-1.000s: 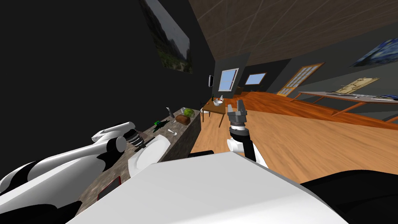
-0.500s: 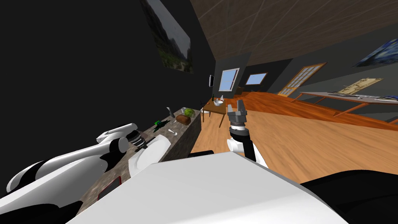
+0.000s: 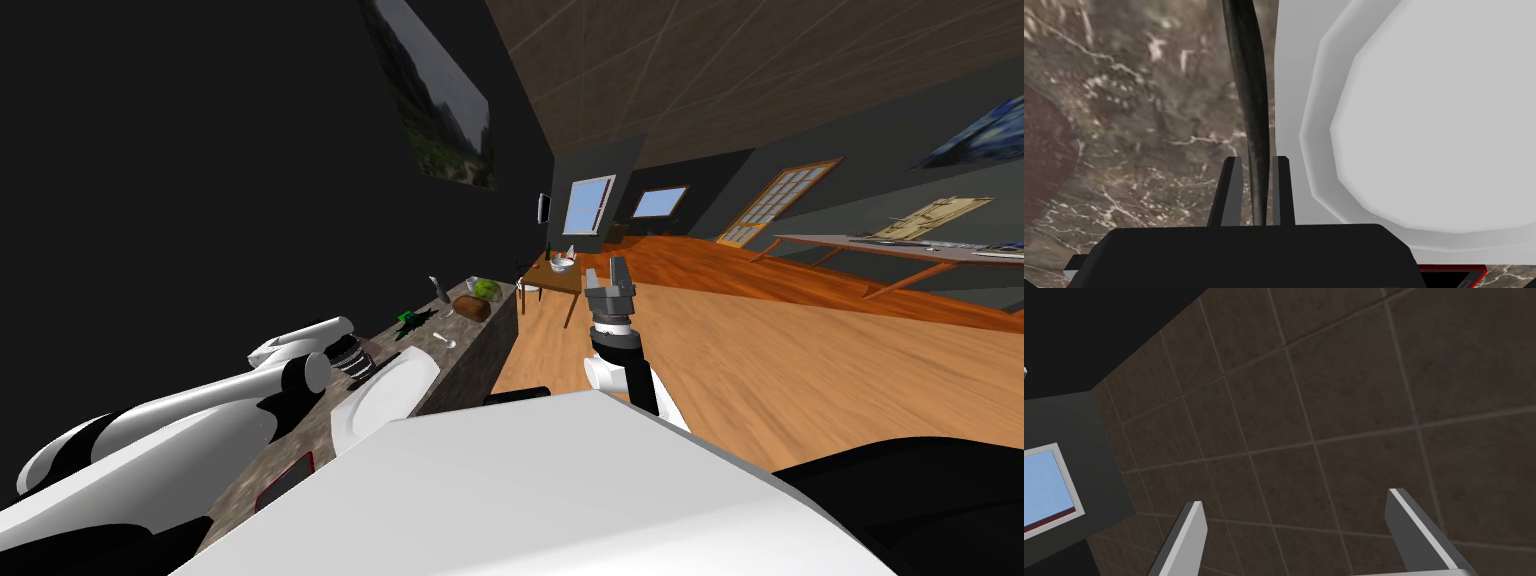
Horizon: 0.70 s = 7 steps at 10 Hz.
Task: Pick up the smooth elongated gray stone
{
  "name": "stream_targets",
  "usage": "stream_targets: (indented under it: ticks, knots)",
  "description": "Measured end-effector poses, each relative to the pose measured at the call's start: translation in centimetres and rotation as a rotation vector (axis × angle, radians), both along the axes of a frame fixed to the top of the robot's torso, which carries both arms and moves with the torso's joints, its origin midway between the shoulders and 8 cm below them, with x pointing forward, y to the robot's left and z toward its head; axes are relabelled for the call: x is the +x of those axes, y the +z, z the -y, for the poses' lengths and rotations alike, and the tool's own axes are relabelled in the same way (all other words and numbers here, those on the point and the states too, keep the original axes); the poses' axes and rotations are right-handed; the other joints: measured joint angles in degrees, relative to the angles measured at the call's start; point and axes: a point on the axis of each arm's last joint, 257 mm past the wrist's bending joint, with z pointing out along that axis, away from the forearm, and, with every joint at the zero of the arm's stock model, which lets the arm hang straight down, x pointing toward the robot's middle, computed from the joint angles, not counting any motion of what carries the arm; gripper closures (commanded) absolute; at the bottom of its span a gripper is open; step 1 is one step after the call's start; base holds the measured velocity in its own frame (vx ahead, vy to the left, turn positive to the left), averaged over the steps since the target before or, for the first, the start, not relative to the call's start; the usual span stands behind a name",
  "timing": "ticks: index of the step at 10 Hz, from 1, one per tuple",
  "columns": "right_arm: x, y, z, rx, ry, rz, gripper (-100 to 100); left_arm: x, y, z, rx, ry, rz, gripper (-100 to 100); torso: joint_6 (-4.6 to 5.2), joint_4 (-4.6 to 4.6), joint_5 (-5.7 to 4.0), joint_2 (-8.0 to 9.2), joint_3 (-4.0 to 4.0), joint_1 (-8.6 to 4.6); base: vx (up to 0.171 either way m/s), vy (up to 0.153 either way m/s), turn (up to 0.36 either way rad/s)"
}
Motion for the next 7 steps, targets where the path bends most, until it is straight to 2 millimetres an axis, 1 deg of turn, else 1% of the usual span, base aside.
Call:
stream_targets:
  ticks: [1, 2, 4, 6, 7]
  knots:
    - [0.0, 0.0, 0.0, 0.0, 0.0, 0.0, 0, 0.0, 0.0, 0.0, 0.0, 0.0, 0.0, 0, 0.0, 0.0, 0.0, -0.01, -0.01, 0.02, 0.0, 0.0, 0.0]
    - [0.0, 0.0, 0.0, 0.0, 0.0, 0.0, 0, 0.0, 0.0, 0.0, 0.0, 0.0, 0.0, 100, 0.0, 0.0, 0.0, -0.02, -0.01, 0.02, -0.009, -0.006, -0.038]
    - [0.0, 0.0, 0.0, 0.0, 0.0, 0.0, 0, 0.1, 1.3, -0.4, -0.002, 0.008, 0.0, 100, 0.01, 0.02, -0.05, 0.02, 0.02, -0.04, -0.009, -0.006, -0.017]
    - [0.0, 0.0, 0.0, 0.0, 0.0, 0.0, 0, 0.1, 1.7, -0.6, 0.0, 0.006, 0.002, 100, -0.01, 0.01, -0.01, 0.01, 0.01, 0.0, 0.0, 0.0, 0.0]
    - [0.0, 0.0, 0.0, 0.0, 0.0, 0.0, 0, 0.1, 1.8, -0.5, -0.001, 0.007, 0.001, 0, 0.0, 0.0, 0.0, 0.0, 0.0, 0.01, 0.0, 0.0, 0.0]
